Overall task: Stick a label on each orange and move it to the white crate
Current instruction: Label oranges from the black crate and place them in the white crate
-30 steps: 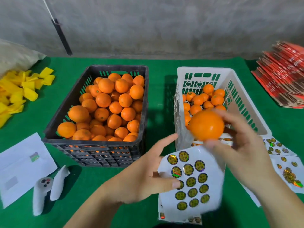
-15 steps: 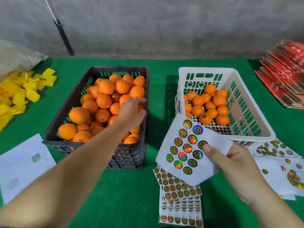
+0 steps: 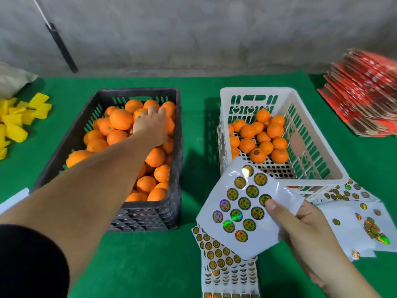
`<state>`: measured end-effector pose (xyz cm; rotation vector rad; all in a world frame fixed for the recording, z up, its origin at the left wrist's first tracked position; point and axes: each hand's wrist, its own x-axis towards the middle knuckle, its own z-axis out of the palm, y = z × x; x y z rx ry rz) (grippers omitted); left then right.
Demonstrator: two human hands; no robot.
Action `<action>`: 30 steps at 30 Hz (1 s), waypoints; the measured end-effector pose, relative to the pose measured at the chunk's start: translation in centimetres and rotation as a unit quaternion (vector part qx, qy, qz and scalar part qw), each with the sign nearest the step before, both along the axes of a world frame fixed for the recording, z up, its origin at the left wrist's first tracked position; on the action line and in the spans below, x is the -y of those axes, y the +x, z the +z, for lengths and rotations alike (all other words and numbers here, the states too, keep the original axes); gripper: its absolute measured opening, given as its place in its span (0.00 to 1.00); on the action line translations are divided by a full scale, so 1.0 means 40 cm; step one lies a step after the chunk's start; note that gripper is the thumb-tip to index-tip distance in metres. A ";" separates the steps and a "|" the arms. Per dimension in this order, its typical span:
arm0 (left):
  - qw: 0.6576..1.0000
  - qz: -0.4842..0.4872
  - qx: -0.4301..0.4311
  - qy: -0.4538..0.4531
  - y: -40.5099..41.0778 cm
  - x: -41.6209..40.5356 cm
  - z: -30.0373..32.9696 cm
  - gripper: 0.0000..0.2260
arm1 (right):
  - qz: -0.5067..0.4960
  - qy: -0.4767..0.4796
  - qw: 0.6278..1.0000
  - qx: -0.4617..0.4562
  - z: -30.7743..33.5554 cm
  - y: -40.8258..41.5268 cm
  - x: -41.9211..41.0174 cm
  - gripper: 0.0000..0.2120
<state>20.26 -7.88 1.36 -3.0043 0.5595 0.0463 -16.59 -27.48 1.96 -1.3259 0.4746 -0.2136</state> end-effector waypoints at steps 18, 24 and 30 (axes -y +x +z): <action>0.510 -0.073 -0.506 -0.692 -0.656 -0.131 0.056 0.31 | 0.082 -0.144 0.986 0.036 0.021 0.010 -0.040 0.28; 0.598 -0.108 -0.434 -0.665 -0.710 -0.133 0.069 0.34 | 0.005 -0.614 0.769 0.180 0.045 0.011 -0.098 0.20; 0.620 -0.165 -0.424 -0.639 -0.746 -0.155 0.080 0.30 | 0.095 -0.450 0.872 0.169 0.080 -0.001 -0.090 0.10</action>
